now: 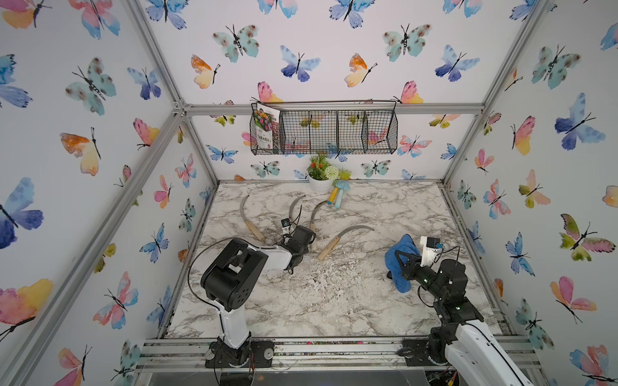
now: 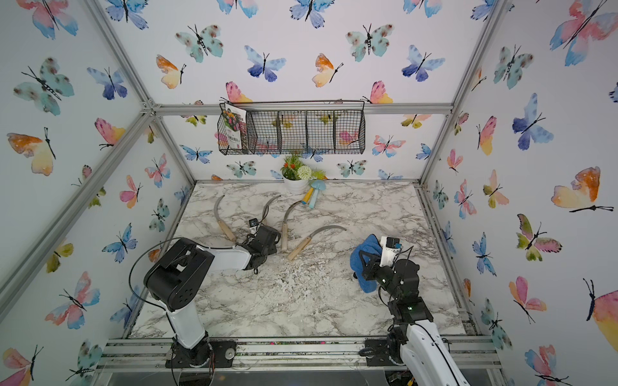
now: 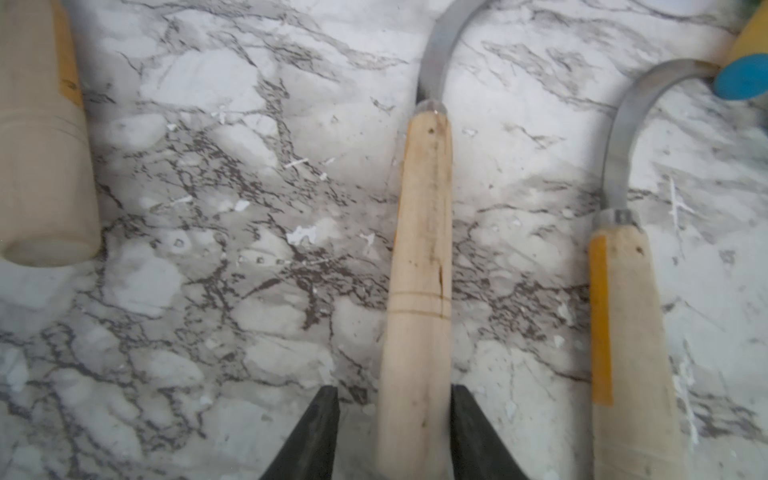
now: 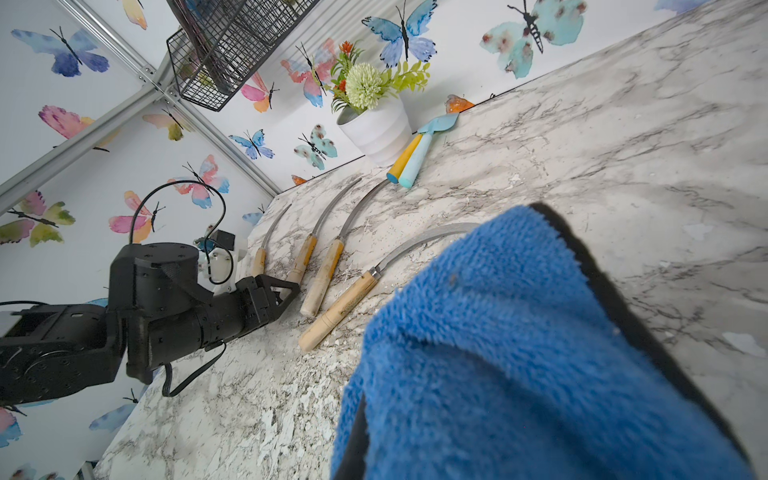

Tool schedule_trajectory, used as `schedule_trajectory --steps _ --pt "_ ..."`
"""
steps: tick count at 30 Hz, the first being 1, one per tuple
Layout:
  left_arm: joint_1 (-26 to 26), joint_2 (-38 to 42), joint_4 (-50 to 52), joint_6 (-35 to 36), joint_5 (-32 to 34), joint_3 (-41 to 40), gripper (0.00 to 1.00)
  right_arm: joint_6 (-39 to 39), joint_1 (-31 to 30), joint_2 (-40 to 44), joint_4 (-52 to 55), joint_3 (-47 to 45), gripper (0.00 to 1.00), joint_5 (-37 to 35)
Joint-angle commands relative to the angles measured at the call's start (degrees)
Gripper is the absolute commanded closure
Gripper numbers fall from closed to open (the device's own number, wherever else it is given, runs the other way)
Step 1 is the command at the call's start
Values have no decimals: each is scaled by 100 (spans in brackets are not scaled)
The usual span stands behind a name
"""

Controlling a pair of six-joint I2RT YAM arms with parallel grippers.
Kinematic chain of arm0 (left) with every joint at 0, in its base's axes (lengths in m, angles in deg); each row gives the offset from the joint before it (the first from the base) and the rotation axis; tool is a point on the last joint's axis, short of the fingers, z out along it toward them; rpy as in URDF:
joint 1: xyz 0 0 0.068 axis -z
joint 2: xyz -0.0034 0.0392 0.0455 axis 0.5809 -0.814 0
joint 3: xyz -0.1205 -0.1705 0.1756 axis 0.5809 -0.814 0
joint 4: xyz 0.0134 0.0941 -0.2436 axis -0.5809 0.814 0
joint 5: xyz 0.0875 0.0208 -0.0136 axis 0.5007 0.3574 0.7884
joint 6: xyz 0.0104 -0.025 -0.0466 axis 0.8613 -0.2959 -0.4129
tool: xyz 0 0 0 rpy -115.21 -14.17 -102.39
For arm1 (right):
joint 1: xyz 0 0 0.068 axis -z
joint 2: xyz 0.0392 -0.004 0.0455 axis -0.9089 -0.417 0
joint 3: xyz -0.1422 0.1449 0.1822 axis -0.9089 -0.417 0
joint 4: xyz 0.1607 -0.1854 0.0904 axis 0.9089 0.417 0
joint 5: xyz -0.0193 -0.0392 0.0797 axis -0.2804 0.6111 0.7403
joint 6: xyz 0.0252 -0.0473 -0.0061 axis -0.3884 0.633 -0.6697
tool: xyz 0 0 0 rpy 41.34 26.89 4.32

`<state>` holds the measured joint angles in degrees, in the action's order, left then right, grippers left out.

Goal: Wipe small sickles with rags
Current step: Pick up the small sickle from the center of the board.

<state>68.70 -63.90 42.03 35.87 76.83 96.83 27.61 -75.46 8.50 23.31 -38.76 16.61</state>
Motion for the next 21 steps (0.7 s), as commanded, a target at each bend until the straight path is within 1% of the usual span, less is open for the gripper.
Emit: schedule_trajectory --steps 1,5,7,11,13,17,19,21 --pt "-5 -217 307 120 86 6 62 80 16 -65 -106 45 98 -68" --pt "-10 -239 29 325 -37 -51 66 76 18 -129 -269 -40 98 -75" --pt "-44 -269 -147 442 -151 -97 62 41 18 -190 -399 -96 97 -81" --pt "-179 -303 -354 598 -398 -156 63 84 18 -282 -219 36 98 -14" --pt "-237 -301 -579 736 -573 -230 63 63 18 -264 -328 -32 98 25" --pt "-238 -217 -860 886 -743 -400 59 2 18 -263 -455 -124 97 8" --pt "-236 -161 -898 966 -788 -440 63 22 18 -268 -313 -33 98 57" --pt "-243 -116 -919 988 -764 -477 73 39 18 -234 -286 -32 98 82"
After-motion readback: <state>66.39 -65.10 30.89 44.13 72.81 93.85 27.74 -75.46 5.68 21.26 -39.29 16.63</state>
